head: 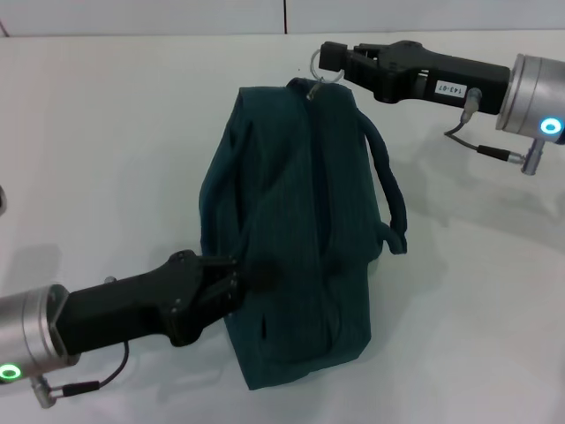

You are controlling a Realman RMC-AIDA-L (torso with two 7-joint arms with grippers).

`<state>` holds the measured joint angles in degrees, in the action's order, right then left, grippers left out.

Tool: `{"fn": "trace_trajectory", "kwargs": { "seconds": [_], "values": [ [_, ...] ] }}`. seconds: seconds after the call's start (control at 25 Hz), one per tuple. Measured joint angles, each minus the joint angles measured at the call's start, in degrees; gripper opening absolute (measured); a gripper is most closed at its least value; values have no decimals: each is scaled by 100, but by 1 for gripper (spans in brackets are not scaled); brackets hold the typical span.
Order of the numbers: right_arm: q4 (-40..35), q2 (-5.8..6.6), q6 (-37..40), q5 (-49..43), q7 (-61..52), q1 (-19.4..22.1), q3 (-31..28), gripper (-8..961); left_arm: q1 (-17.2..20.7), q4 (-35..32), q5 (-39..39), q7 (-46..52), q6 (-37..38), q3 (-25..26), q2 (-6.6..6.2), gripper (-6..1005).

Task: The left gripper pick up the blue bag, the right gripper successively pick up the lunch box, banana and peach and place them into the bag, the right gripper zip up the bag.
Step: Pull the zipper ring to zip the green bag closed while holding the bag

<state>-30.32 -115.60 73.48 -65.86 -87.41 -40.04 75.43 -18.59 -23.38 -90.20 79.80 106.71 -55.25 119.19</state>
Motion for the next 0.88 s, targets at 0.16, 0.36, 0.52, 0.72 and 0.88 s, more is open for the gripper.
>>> {"fn": "trace_trajectory", "kwargs": {
  "seconds": [0.16, 0.36, 0.52, 0.72, 0.88],
  "values": [
    [-2, 6, 2, 2, 11, 17, -114, 8, 97, 0, -86, -165, 1, 14, -10, 53],
    [-16, 12, 6, 3, 79, 125, -233, 8, 241, 0, -59, -288, -16, 142, -32, 51],
    [-155, 9, 118, 3, 97, 261, -258, 8, 337, 26, -72, -263, -115, 488, -32, 52],
    [-446, 8, 477, 8, 148, 537, -258, 8, 386, 183, -68, -201, -263, 1061, -39, 51],
    [-614, -3, 483, 13, 128, 757, -267, 8, 385, 190, -48, -167, -290, 1356, -31, 94]
  ]
}}
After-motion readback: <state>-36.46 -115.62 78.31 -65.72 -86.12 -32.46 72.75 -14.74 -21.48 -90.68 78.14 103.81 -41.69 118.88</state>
